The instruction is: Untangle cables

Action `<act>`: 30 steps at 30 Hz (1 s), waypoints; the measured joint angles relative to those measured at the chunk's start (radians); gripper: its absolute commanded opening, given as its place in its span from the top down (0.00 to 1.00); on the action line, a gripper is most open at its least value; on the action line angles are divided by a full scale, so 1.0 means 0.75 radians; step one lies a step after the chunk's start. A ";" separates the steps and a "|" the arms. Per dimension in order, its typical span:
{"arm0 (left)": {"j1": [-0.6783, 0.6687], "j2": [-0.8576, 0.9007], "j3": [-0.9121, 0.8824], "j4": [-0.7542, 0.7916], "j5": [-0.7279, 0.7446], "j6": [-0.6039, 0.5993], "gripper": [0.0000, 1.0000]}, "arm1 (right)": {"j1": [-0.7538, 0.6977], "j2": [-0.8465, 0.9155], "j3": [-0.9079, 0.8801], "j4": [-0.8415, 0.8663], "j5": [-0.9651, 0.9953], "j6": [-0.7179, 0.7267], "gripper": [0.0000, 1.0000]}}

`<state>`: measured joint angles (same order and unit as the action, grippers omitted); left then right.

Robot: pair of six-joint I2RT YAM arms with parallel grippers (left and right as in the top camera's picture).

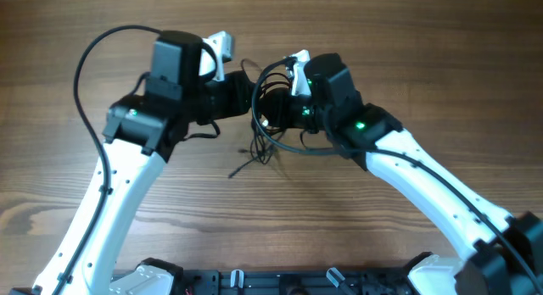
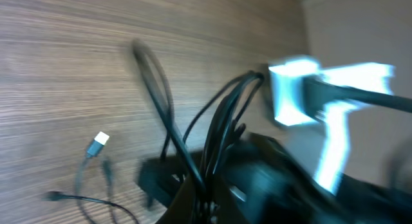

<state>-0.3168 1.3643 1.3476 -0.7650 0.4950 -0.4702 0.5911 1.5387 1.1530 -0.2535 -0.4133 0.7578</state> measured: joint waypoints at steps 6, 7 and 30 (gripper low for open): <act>0.142 0.007 0.000 0.003 0.227 0.000 0.96 | 0.006 0.034 0.003 0.042 0.026 0.056 0.36; 0.164 0.010 0.000 0.003 0.246 0.000 0.96 | 0.005 0.027 0.003 0.040 0.019 0.055 0.35; 0.207 0.012 -0.002 -0.033 0.219 0.000 0.96 | 0.005 0.052 0.018 -0.321 0.299 -0.031 0.80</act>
<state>-0.1619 1.3735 1.3464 -0.7895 0.6594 -0.4702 0.5949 1.5776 1.1664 -0.4942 -0.1894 0.7349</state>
